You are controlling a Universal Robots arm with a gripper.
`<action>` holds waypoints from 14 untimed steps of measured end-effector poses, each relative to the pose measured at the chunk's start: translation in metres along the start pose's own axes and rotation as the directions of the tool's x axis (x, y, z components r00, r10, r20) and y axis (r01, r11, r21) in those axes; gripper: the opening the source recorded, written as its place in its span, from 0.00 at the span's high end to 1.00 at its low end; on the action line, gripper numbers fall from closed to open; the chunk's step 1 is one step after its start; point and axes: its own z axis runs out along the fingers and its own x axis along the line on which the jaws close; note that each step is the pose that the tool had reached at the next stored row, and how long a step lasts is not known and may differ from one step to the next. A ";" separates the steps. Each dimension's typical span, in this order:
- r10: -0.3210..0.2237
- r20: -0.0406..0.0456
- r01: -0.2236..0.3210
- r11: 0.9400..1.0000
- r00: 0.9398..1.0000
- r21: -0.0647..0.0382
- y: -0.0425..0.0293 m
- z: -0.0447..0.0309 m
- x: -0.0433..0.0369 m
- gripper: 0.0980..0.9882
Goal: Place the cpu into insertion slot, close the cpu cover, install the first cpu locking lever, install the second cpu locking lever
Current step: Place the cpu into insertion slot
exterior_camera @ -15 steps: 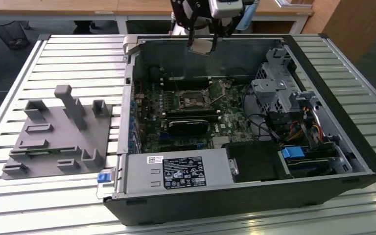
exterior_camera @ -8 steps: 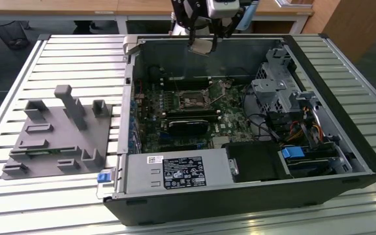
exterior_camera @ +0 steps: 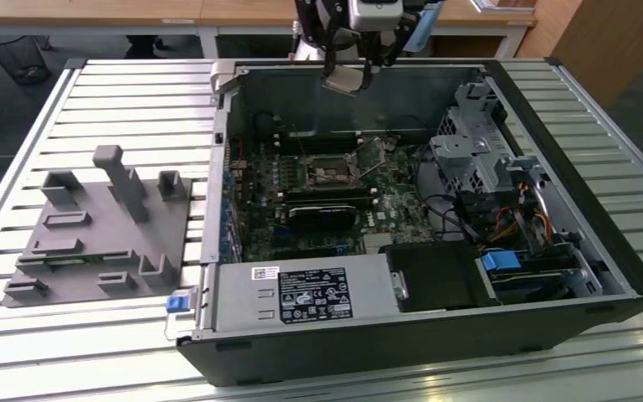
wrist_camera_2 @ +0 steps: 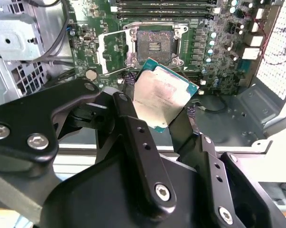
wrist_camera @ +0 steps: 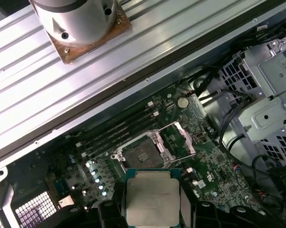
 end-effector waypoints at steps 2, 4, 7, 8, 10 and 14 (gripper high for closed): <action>0.018 0.002 -0.018 1.000 1.000 0.000 0.0001 0.0001 0.0000 0.50; 0.035 0.003 -0.035 0.999 0.999 -0.001 0.0001 0.0002 0.0001 0.50; 0.061 0.005 -0.061 0.998 0.998 -0.001 0.0002 0.0003 0.0001 0.50; 0.069 0.006 -0.069 0.998 0.998 -0.001 0.0003 0.0003 0.0002 0.50; 0.086 0.008 -0.086 0.996 0.996 -0.002 0.0003 0.0004 0.0002 0.50; 0.121 0.011 -0.121 0.993 0.993 -0.003 0.0003 0.0005 0.0002 0.50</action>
